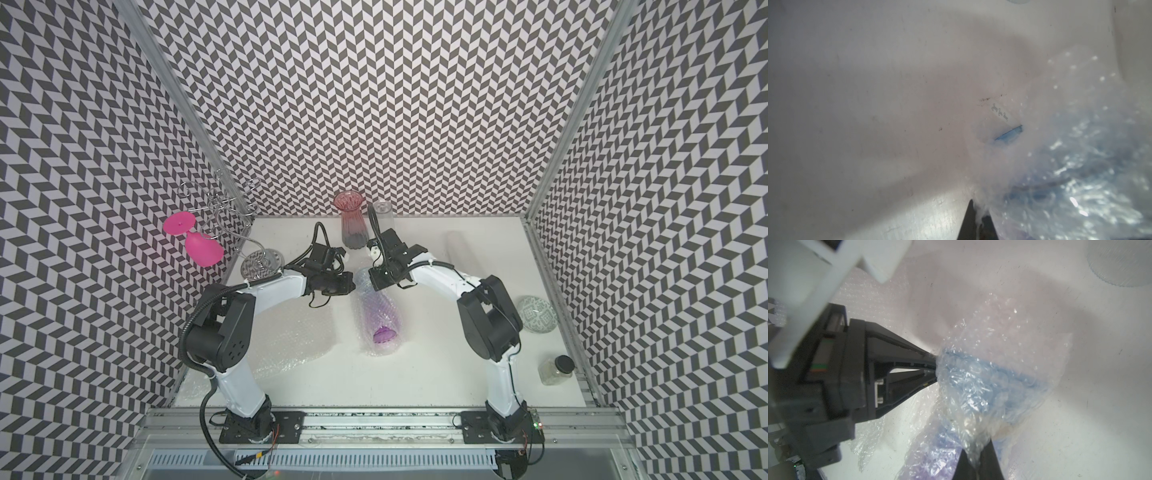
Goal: Unwrap the vase from the bubble wrap
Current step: Unwrap the bubble wrap at the center of the board.
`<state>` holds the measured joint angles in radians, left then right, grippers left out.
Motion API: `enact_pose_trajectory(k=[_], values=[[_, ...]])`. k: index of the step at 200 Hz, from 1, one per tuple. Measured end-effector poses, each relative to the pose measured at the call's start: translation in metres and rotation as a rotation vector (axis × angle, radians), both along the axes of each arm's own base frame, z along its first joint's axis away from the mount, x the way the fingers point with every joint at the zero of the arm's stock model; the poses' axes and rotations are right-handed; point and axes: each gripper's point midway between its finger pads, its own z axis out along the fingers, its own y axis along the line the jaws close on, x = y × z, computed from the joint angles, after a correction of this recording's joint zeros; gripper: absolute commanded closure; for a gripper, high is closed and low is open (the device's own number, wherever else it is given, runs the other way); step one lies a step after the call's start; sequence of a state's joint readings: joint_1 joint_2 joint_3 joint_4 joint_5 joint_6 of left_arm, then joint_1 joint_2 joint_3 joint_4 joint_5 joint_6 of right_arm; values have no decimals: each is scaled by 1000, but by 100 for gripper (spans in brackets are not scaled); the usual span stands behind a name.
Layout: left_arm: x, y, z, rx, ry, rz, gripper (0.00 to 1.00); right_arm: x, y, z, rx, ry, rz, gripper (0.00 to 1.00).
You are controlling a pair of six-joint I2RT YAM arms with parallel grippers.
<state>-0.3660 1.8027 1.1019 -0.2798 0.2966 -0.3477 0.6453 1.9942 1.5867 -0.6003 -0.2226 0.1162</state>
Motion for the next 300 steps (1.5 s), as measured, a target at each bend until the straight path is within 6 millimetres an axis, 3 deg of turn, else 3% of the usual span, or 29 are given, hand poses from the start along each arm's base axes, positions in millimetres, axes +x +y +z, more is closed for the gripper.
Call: enact_pose_trajectory(k=[82, 198, 230, 261, 300], values=[[6, 10, 2, 11, -18, 31, 100, 2, -22, -1, -82, -86, -20, 100], [3, -3, 5, -88, -24, 10, 100, -13, -62, 1, -88, -130, -69, 100], [-3, 25, -17, -51, 39, 93, 100, -19, -91, -8, -153, -107, -112, 100], [-7, 28, -21, -57, 56, 103, 100, -23, -97, -11, -160, -104, -118, 100], [-8, 28, -15, -61, 49, 103, 100, -23, -102, -4, -168, -117, -134, 82]])
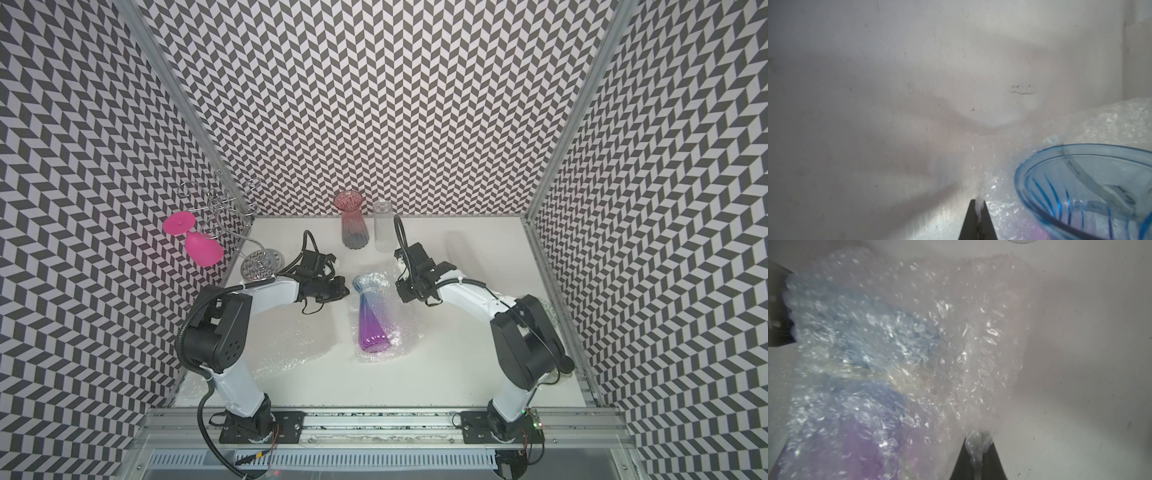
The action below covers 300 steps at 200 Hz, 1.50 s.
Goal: Unwrap the vase from the bubble wrap
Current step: Unwrap the bubble wrap at the center of the board.
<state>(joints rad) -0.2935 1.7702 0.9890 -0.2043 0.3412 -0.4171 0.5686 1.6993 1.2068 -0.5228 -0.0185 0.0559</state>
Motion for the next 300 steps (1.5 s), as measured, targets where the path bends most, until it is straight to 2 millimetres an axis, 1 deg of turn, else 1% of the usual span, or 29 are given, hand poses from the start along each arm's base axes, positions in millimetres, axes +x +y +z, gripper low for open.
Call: enact_pose_trajectory(k=[14, 41, 52, 61, 75, 82, 97, 114, 126, 142, 171, 205, 217, 230, 241, 259, 273, 291, 300], values=[[0, 4, 6, 7, -12, 10, 100, 1, -9, 2, -17, -1, -26, 76], [-2, 12, 16, 18, -25, 27, 100, 6, -26, 7, -43, 1, -77, 69], [-3, 12, 20, 18, -27, 26, 100, 8, -31, 13, -46, -4, -93, 66], [-4, 12, 22, 15, -30, 25, 100, 10, -32, 19, -48, -13, -100, 60], [-6, 10, 27, 8, -35, 17, 100, 14, -31, 32, -68, -46, -105, 54], [-7, 7, 30, 3, -39, 9, 100, 15, -28, 41, -87, -71, -99, 52], [-11, 2, 35, -2, -44, -8, 100, 14, -10, 62, -99, -121, -68, 48], [-18, -9, 41, -6, -50, -39, 100, 8, 9, 78, -79, -155, -30, 39], [-22, -16, 46, -11, -57, -60, 100, 1, 18, 82, -52, -150, -7, 35], [-27, -22, 51, -17, -62, -78, 100, -5, 24, 87, -7, -133, 17, 33], [-31, -21, 61, -26, -70, -81, 100, -20, 45, 88, 49, -102, 81, 32], [-33, -14, 78, -40, -103, -67, 100, -48, 89, 100, 172, -72, 230, 33], [-35, -12, 82, -45, -111, -65, 100, -56, 101, 104, 215, -54, 273, 33], [-38, -9, 84, -48, -114, -61, 100, -60, 110, 104, 249, -35, 306, 34], [-40, -8, 84, -50, -115, -59, 100, -61, 115, 98, 258, -12, 321, 34], [-44, -5, 83, -50, -109, -57, 100, -60, 121, 77, 244, 41, 335, 35], [-47, -4, 79, -47, -99, -55, 100, -59, 125, 56, 221, 86, 336, 35], [-50, -2, 74, -44, -85, -53, 100, -55, 126, 36, 181, 130, 323, 36], [-52, -1, 72, -42, -79, -53, 100, -51, 124, 30, 160, 137, 310, 35]])
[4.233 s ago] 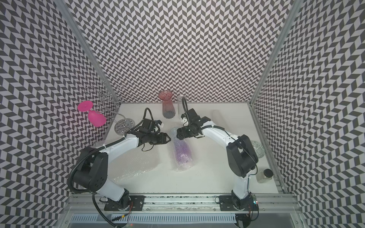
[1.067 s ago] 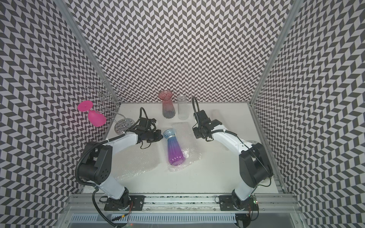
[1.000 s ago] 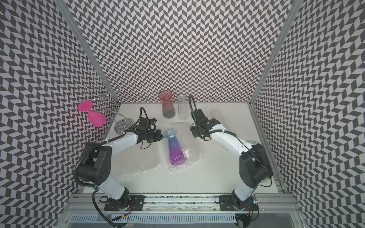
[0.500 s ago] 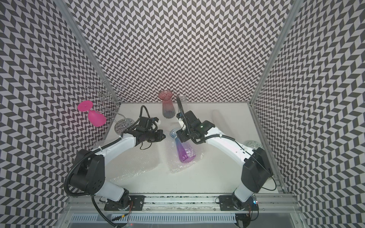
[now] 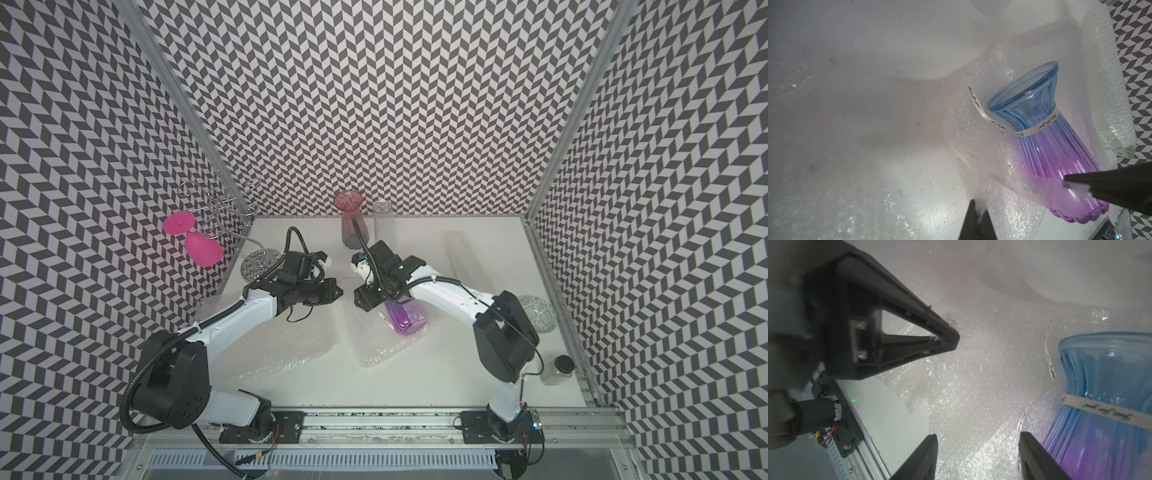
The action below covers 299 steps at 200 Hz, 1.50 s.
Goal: Unwrap the vase from the bubble wrap
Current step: Unwrap the bubble wrap at the center of the board, then pick up the vase from the bubble wrap.
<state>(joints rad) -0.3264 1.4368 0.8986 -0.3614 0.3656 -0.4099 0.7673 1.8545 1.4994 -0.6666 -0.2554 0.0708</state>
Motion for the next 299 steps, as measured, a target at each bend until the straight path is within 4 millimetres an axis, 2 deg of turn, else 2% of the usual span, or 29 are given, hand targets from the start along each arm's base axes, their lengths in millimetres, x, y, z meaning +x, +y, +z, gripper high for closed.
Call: enact_pose_trajectory(k=[38, 99, 133, 156, 169, 182, 203, 216, 239, 255, 279, 299], values=[[-3, 1, -4, 2, 11, 2, 100, 22, -21, -7, -52, -17, -89, 35], [-6, 2, -7, 1, 18, 1, 100, 75, -86, -11, -136, -66, -285, 34], [-5, 3, -6, -1, 18, 2, 100, 94, -122, -13, -176, -70, -362, 34], [-5, 3, -6, 0, 17, 1, 100, 102, -136, -8, -188, -74, -393, 32], [-5, 3, -6, 0, 17, 1, 100, 105, -134, -2, -182, -89, -393, 30], [-5, 3, -7, 0, 18, 1, 100, 106, -125, 6, -174, -107, -375, 28], [-7, 3, -8, -1, 21, 0, 100, 103, -98, 16, -157, -132, -317, 24], [-8, 3, -10, 0, 27, -1, 100, 98, -81, 15, -154, -136, -279, 21], [-11, 4, -14, 2, 38, -3, 100, 91, -60, -1, -173, -114, -230, 8], [-12, 4, -16, 3, 42, -3, 100, 85, -54, -19, -203, -84, -208, 2], [-12, 4, -17, 2, 42, -3, 100, 83, -59, -44, -252, -43, -207, 1], [-12, 4, -16, 2, 40, -3, 100, 84, -61, -55, -276, -32, -212, 1]])
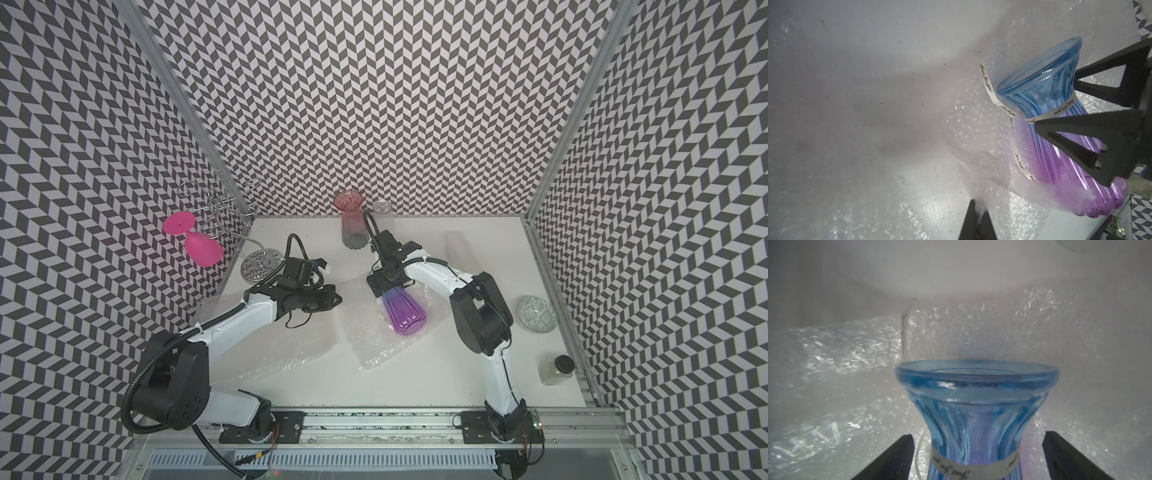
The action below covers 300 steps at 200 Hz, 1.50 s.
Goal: Unwrap the vase from the bubble wrap
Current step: Pick up the vase from the bubble wrap.
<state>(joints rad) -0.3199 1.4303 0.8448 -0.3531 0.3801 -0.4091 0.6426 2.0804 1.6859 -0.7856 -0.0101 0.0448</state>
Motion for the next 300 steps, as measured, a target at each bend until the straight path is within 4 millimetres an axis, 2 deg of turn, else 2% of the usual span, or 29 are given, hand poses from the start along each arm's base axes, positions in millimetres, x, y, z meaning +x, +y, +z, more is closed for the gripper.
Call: enact_pose_trajectory(k=[61, 85, 140, 175, 222, 250, 300], values=[[-1, 0, -1, 0, 2, 0, 100, 1, -2, -23, -49, 19, -2, 7], [-1, 0, -2, 0, 3, -1, 100, 4, 0, -23, -58, 5, 2, 11], [-1, 0, -2, -3, 1, -2, 100, 6, 3, -22, -62, -10, 12, 32], [-1, 0, -2, -3, 2, -2, 100, 7, 2, -21, -66, -15, 9, 56], [-2, 0, -4, -3, 7, -1, 100, 6, 1, -17, -65, -27, 20, 72], [-2, 1, -4, -4, 8, 0, 100, 0, -2, 0, -44, -58, 35, 84], [-2, 2, -9, 4, 17, -5, 100, -8, -5, 72, 79, -189, 38, 97]])
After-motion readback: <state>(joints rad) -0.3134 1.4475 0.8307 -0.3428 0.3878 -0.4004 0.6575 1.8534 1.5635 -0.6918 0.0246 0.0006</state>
